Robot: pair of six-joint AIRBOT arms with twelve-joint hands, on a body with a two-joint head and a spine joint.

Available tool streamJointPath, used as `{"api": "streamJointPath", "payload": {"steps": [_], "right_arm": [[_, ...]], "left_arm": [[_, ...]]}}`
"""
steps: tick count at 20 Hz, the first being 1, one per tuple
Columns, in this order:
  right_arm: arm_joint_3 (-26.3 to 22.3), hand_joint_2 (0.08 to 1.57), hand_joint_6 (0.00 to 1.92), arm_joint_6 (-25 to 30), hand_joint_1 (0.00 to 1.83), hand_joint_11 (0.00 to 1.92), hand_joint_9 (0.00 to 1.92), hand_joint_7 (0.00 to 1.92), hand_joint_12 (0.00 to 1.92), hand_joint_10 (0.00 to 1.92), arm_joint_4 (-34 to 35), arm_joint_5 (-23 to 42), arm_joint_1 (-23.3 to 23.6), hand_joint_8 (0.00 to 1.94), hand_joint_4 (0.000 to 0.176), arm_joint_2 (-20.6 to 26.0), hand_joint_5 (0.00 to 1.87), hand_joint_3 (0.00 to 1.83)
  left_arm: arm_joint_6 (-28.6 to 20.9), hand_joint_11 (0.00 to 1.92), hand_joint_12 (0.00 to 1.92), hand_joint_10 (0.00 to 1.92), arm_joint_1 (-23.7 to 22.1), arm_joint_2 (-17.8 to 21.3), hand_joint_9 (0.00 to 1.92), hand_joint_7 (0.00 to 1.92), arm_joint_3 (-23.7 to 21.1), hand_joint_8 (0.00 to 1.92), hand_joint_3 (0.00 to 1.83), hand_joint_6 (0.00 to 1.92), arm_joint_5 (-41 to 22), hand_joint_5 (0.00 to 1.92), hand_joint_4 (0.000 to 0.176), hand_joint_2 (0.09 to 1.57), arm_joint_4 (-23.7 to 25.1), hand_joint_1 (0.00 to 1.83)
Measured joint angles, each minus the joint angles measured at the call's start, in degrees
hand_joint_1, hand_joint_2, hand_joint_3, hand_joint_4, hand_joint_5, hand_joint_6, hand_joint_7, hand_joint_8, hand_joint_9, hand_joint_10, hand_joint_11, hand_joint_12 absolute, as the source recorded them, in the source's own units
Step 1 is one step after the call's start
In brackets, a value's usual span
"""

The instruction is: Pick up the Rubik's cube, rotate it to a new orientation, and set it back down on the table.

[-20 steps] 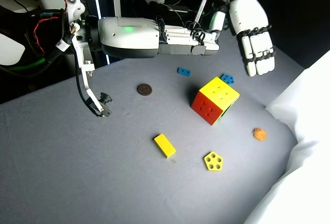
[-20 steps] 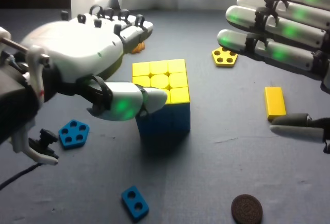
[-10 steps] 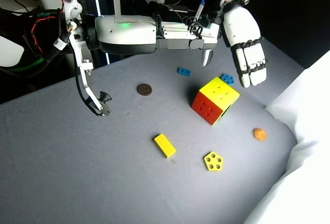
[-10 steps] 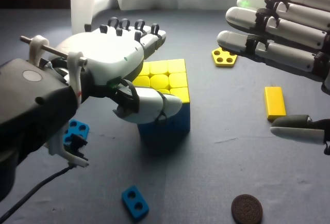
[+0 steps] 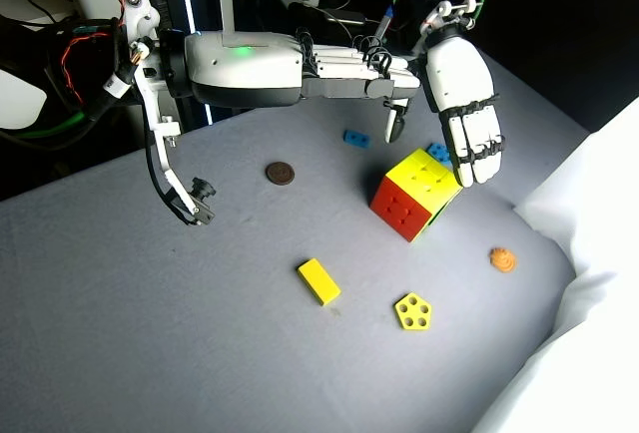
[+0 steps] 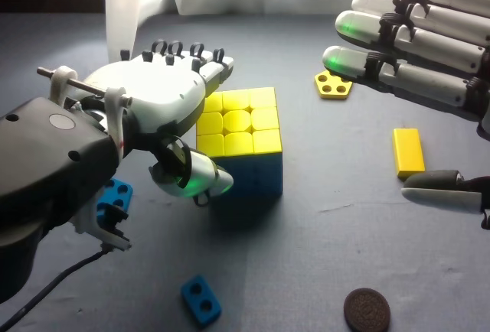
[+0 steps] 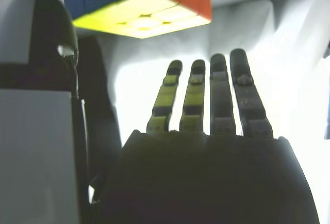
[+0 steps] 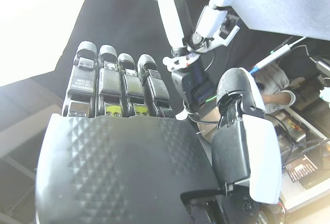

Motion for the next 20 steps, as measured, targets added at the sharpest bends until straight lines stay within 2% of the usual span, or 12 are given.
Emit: {"api": "streamJointPath", "payload": {"steps": [3,9,12,19,20], "right_arm": [[0.0,1.24,0.0,-0.3,0.14,0.0,0.0,0.01,0.0,0.0,0.0,0.0,0.0,0.0,0.0,0.0,0.0,0.0],[0.0,1.24,0.0,-0.7,0.15,0.0,0.0,0.01,0.0,0.0,0.1,0.0,0.0,0.0,0.0,0.0,0.0,0.0],[0.0,1.24,0.0,-0.7,0.11,0.0,0.0,0.01,0.0,0.0,0.1,0.0,0.0,0.0,0.0,0.0,0.0,0.0],[0.0,1.23,0.0,-0.8,0.19,0.0,0.0,0.04,0.0,0.0,0.0,0.1,0.0,0.0,0.0,0.0,0.0,0.0],[0.0,1.22,0.0,-0.8,0.19,0.0,0.0,0.05,0.0,0.0,0.0,0.0,0.0,0.01,0.0,0.0,0.0,0.0]], "left_arm": [[-0.1,0.0,0.01,0.0,0.0,-2.0,0.0,0.0,1.9,0.0,0.0,0.0,0.1,0.0,0.0,0.93,-0.5,0.98],[-0.2,0.0,0.0,0.0,0.0,-5.8,0.0,0.0,4.3,0.0,0.0,0.0,-0.9,0.0,0.0,0.96,-2.5,0.97],[-0.3,0.0,0.0,0.0,-0.2,-6.4,0.0,0.0,5.5,0.0,0.0,0.0,-1.3,0.0,0.001,0.97,-3.5,0.97],[-0.3,0.0,0.0,0.0,-0.4,-7.5,0.0,0.0,7.6,0.0,0.0,0.0,-1.8,0.0,0.004,0.97,-4.8,1.0],[-0.3,0.0,0.0,0.0,-0.4,-7.5,0.0,0.0,7.6,0.0,0.0,0.0,-1.9,0.0,0.0,0.98,-4.9,0.99]]}}
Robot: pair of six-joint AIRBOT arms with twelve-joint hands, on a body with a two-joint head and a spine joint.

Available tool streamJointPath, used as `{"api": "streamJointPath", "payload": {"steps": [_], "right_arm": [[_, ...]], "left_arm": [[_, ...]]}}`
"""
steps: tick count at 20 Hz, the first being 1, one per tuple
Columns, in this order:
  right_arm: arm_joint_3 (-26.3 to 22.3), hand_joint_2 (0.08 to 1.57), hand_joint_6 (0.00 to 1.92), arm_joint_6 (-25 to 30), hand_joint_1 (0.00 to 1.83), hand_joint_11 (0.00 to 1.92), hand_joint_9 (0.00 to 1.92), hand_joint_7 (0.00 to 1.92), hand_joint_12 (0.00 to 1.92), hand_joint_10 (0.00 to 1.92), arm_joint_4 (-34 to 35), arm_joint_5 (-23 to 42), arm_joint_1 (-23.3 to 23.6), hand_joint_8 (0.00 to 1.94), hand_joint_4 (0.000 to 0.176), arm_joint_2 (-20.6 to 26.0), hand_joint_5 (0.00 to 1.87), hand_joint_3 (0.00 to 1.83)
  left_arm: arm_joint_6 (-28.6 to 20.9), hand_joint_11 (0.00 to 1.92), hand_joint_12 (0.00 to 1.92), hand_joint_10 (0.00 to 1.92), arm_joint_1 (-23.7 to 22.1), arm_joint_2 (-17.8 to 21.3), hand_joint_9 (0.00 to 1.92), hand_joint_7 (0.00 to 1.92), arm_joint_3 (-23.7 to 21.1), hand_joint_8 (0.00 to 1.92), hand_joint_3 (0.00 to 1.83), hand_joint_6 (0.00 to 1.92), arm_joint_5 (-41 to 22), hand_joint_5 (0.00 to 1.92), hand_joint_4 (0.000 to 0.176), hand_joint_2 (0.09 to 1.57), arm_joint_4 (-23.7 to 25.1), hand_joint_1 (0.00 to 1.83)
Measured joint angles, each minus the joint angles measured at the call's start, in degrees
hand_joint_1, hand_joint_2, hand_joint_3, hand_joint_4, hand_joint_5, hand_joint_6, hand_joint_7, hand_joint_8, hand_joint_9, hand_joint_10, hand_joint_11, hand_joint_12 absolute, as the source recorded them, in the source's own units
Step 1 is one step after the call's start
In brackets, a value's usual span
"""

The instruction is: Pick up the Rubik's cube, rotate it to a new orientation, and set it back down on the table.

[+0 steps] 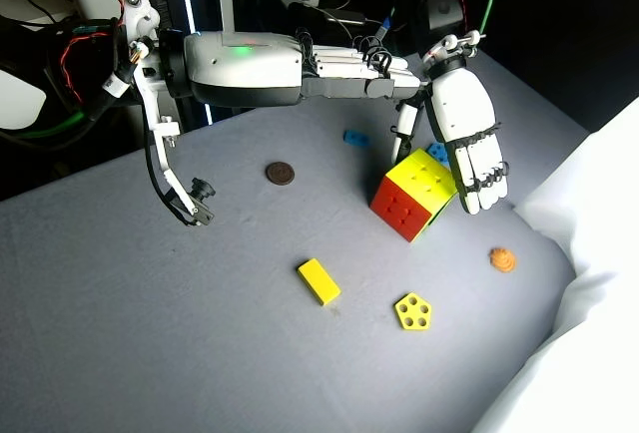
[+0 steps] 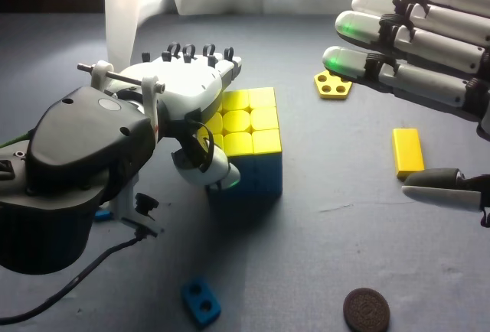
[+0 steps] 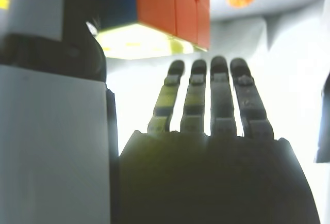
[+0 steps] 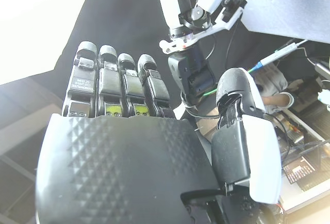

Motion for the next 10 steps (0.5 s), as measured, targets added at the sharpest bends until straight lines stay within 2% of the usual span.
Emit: {"api": "streamJointPath", "payload": {"steps": [4,8,10], "right_arm": [[0.0,1.23,0.0,-0.1,0.13,0.0,0.0,0.03,0.0,0.0,0.0,0.0,0.0,0.0,0.0,0.0,0.0,0.0],[0.0,1.23,0.0,-0.1,0.16,0.0,0.0,0.04,0.0,0.0,0.0,0.0,0.0,0.0,0.0,0.0,0.0,0.0],[0.0,1.24,0.0,-0.1,0.14,0.0,0.0,0.03,0.0,0.0,0.0,0.0,0.0,0.0,0.0,0.0,0.0,0.0]], "left_arm": [[0.0,0.0,0.0,0.0,0.4,-0.7,0.0,0.0,0.5,0.0,0.0,0.0,0.0,0.0,0.009,0.98,-0.5,0.97],[0.0,0.0,0.0,0.0,1.2,-1.2,0.0,0.0,1.2,0.0,0.0,0.0,0.1,0.0,0.009,0.97,-0.9,0.96],[0.0,0.0,0.0,0.0,1.3,-1.8,0.0,0.0,1.9,0.0,0.0,0.0,-0.1,0.0,0.016,0.97,-1.0,0.96]]}}
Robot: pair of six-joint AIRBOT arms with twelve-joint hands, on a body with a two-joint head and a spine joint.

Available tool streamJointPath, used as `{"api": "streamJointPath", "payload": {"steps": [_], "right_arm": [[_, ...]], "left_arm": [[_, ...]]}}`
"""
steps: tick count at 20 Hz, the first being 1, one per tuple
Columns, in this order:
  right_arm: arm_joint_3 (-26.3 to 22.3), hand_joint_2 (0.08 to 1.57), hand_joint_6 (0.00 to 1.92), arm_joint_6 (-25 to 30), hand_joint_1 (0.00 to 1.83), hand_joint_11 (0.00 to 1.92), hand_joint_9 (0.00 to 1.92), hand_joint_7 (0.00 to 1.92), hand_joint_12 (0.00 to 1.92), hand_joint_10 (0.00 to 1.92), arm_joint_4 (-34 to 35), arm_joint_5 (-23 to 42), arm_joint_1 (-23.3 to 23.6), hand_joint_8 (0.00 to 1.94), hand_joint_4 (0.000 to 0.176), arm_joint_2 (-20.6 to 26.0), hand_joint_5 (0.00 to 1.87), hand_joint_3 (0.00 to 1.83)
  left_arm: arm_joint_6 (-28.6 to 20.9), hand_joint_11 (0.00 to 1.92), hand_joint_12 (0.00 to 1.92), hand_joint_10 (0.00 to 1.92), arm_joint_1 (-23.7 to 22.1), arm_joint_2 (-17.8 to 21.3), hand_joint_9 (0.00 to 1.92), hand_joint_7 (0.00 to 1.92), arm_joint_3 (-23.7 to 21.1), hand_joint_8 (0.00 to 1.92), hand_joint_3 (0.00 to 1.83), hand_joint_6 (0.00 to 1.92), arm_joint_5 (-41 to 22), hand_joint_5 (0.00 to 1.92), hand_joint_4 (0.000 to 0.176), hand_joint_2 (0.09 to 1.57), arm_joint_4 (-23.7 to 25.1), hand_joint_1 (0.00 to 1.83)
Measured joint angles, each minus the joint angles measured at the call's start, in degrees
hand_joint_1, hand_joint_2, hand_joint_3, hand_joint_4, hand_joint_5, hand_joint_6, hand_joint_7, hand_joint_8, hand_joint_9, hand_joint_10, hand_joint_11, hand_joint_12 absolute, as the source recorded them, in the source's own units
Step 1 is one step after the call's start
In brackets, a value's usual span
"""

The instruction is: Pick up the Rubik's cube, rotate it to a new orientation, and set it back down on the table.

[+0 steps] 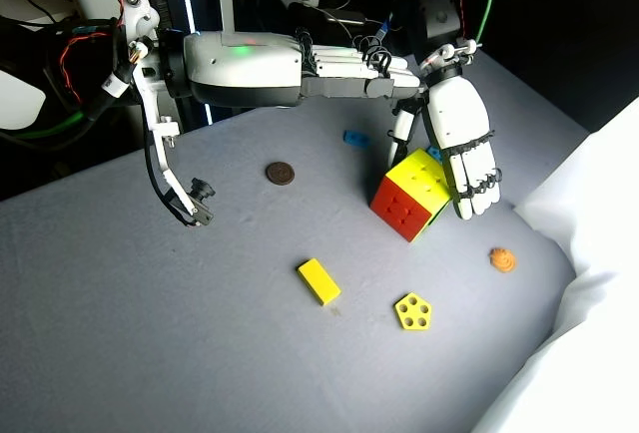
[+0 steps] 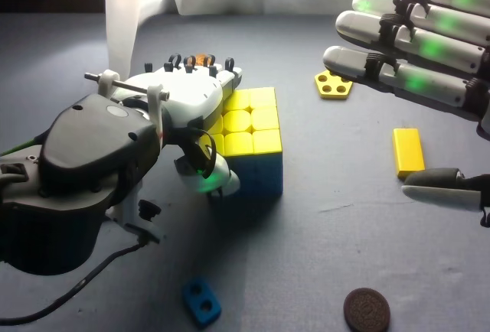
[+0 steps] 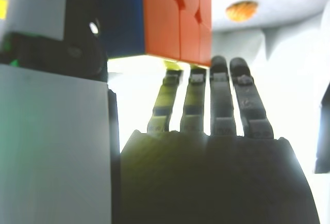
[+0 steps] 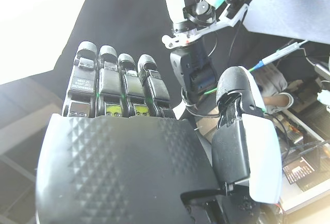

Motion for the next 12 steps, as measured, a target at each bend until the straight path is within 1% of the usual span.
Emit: {"api": "streamJointPath", "payload": {"steps": [1,2,4,7,8,9,10,12], "right_arm": [[0.0,1.24,0.0,0.0,0.12,0.0,0.0,0.03,0.0,0.0,0.0,0.0,-0.2,0.0,0.0,0.0,0.0,0.0],[0.0,1.24,0.0,0.0,0.15,0.0,0.0,0.04,0.0,0.0,0.0,-0.1,-0.2,0.0,0.0,0.0,0.0,0.0],[0.0,1.24,0.0,0.0,0.13,0.0,0.0,0.03,0.0,0.0,0.1,-0.1,-0.2,0.0,0.0,0.0,0.0,0.0],[0.0,1.24,0.0,0.0,0.14,0.0,0.0,0.04,0.0,0.0,0.7,-1.8,-0.2,0.0,0.0,0.0,0.0,0.0],[0.0,1.24,0.0,0.0,0.16,0.0,0.0,0.03,0.0,0.0,1.1,-2.6,-0.2,0.0,0.0,0.0,0.0,0.0],[0.0,1.24,0.0,0.0,0.16,0.0,0.0,0.03,0.0,0.0,1.6,-3.4,-0.2,0.0,0.0,0.0,0.0,0.0],[0.0,1.24,0.0,0.0,0.15,0.0,0.0,0.02,0.0,0.0,1.6,-3.7,-0.2,0.0,0.0,0.0,0.0,0.0],[0.0,1.23,0.0,0.6,0.16,0.0,0.0,0.04,0.0,0.0,1.6,-3.9,-0.1,0.0,0.0,0.0,0.0,0.0]], "left_arm": [[0.0,0.0,0.0,0.0,0.1,-0.1,0.0,0.0,0.2,0.0,0.0,0.0,0.0,0.0,0.015,0.98,0.0,0.96],[0.0,0.0,0.0,0.0,0.1,-0.1,0.0,0.0,0.3,0.0,0.0,0.0,0.1,0.0,0.014,0.98,0.0,0.95],[-0.2,0.0,0.0,0.0,0.1,-0.3,0.0,0.0,0.7,0.0,0.0,0.0,0.1,0.0,0.019,0.97,0.0,0.95],[-0.4,0.0,0.0,0.0,0.1,-0.7,0.0,0.0,0.9,0.0,0.0,0.0,0.0,0.0,0.017,0.96,0.0,0.96],[-0.5,0.0,0.0,0.0,0.0,-0.7,0.0,0.0,0.9,0.0,0.0,0.0,0.1,0.0,0.023,0.95,-0.1,0.98],[-0.5,0.0,0.0,0.0,0.0,-0.8,0.0,0.0,1.0,0.0,0.0,0.0,0.1,0.0,0.026,0.95,-0.2,0.98],[-0.5,0.0,0.0,0.0,0.0,-0.8,0.0,0.0,1.0,0.0,0.0,0.0,0.1,0.0,0.025,0.95,-0.4,1.0],[-0.6,0.0,0.0,0.0,0.0,-0.9,0.0,0.0,1.1,0.0,0.0,0.0,0.0,0.0,0.02,0.97,-0.6,0.95]]}}
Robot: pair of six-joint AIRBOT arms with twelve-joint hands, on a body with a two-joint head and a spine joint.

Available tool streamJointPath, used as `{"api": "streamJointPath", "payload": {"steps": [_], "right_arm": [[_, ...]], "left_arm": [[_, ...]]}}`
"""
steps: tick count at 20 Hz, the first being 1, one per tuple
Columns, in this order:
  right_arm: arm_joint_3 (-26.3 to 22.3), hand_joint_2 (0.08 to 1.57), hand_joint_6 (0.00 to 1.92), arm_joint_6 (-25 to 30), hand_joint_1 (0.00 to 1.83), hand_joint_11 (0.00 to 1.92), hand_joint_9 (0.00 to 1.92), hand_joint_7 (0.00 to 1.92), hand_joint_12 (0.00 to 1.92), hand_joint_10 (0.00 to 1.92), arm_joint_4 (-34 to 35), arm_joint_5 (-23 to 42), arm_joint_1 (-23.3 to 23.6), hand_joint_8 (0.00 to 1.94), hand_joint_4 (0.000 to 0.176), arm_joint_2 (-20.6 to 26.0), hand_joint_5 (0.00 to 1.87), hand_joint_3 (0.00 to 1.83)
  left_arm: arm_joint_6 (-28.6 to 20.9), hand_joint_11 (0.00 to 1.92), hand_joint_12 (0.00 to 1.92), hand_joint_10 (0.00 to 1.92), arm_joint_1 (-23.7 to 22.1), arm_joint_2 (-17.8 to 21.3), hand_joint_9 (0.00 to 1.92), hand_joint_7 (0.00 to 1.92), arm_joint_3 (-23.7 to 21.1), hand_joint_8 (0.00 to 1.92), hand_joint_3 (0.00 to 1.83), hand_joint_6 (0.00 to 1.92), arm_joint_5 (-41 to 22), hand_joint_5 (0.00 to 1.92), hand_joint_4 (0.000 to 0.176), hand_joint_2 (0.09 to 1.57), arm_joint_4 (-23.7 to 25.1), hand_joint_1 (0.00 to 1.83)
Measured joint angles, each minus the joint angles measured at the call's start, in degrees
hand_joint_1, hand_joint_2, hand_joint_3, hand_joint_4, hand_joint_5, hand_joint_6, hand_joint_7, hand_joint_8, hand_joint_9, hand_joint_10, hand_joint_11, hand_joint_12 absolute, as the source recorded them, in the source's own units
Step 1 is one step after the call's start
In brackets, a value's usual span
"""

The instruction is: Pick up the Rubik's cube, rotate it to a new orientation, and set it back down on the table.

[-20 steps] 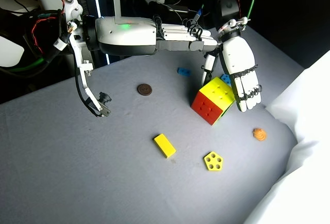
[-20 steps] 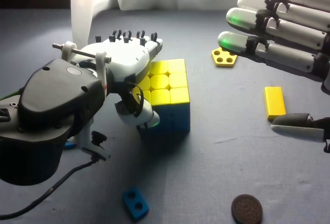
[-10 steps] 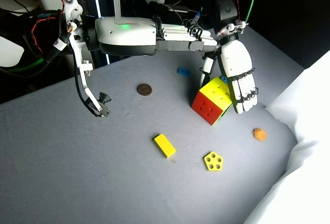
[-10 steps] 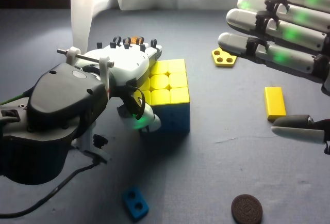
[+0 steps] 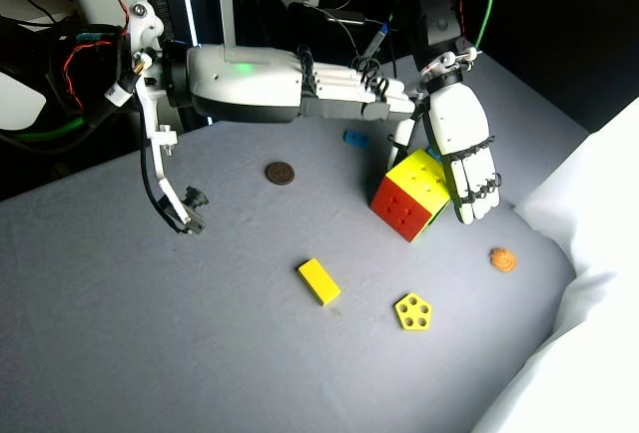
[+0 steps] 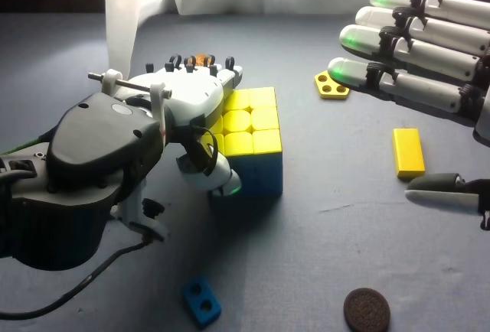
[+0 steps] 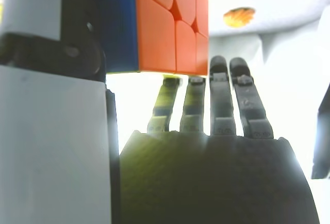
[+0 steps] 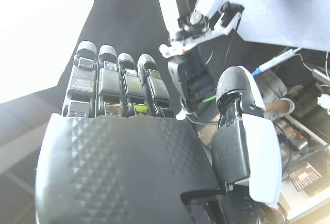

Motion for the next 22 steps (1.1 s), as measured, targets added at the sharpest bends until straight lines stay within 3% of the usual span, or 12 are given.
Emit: {"api": "streamJointPath", "payload": {"steps": [9,12,13,15,17,18,19,21,22], "right_arm": [[0.0,1.24,0.0,0.7,0.15,0.0,0.0,0.01,0.0,0.0,4.1,-6.9,2.6,0.0,0.0,0.1,0.0,0.0],[0.5,1.23,0.0,1.2,0.18,0.0,0.0,0.03,0.0,0.0,4.3,-6.8,2.6,0.01,0.0,0.1,0.0,0.0],[0.6,1.23,0.0,1.3,0.15,0.0,0.0,0.03,0.0,0.0,4.9,-7.1,3.0,0.0,0.0,0.0,0.0,0.0],[0.6,1.24,0.0,1.6,0.13,0.0,0.0,0.01,0.0,0.0,6.3,-7.0,3.2,0.0,0.0,0.1,0.0,0.0],[0.6,1.24,0.0,1.6,0.15,0.0,0.0,0.03,0.0,0.0,6.2,-7.6,3.2,0.01,0.0,0.0,0.0,0.0],[0.6,1.24,0.0,1.6,0.16,0.0,0.0,0.03,0.0,0.0,6.1,-7.8,3.2,0.01,0.0,0.0,0.0,0.0],[0.6,1.24,0.0,1.7,0.15,0.0,0.0,0.03,0.0,0.0,6.0,-7.8,3.2,0.01,0.0,0.0,0.0,0.0],[0.9,1.25,0.0,1.7,0.12,0.0,0.0,0.02,0.0,0.0,6.0,-7.9,3.2,0.0,0.0,0.0,0.0,0.01],[1.0,1.25,0.0,1.7,0.11,0.0,0.0,0.0,0.0,0.0,6.0,-8.4,3.2,0.0,0.0,0.0,0.0,0.01]], "left_arm": [[0.0,0.0,0.0,0.0,-0.6,-0.5,0.0,0.0,0.4,0.0,0.0,0.0,0.1,0.0,0.024,0.96,-0.9,0.97],[0.0,0.0,0.0,0.0,-0.6,-0.6,0.0,0.0,0.4,0.0,0.0,0.0,0.0,0.0,0.019,0.95,-0.8,0.98],[0.0,0.0,0.0,0.0,-0.6,-0.6,0.0,0.0,0.4,0.0,0.0,0.0,0.0,0.0,0.009,0.97,-0.8,0.98],[0.0,0.0,0.42,0.02,-0.7,-0.6,0.15,0.15,0.4,0.01,0.0,0.01,0.1,0.09,0.0,1.02,-0.8,1.0],[0.0,0.0,1.01,0.18,-0.7,-0.6,0.44,0.45,0.4,0.07,0.0,0.03,0.0,0.34,0.001,1.02,-0.7,1.07],[-0.1,0.13,1.24,0.62,-0.8,-0.6,0.45,0.45,0.4,0.44,0.0,0.09,-0.3,0.51,0.0,1.0,-0.1,1.12],[0.0,0.18,1.37,1.01,-1.1,-0.6,0.37,0.32,0.4,0.89,0.0,0.18,-0.6,0.57,0.0,1.03,0.5,1.11],[-0.5,0.26,1.6,1.42,-1.3,-0.6,0.38,0.3,0.4,1.43,0.0,1.15,-0.9,0.4,0.0,1.09,0.4,1.08],[-0.2,0.26,1.77,1.61,-1.3,-0.6,0.37,0.32,0.4,1.63,0.02,1.39,-0.6,0.63,0.0,1.22,0.3,1.03]]}}
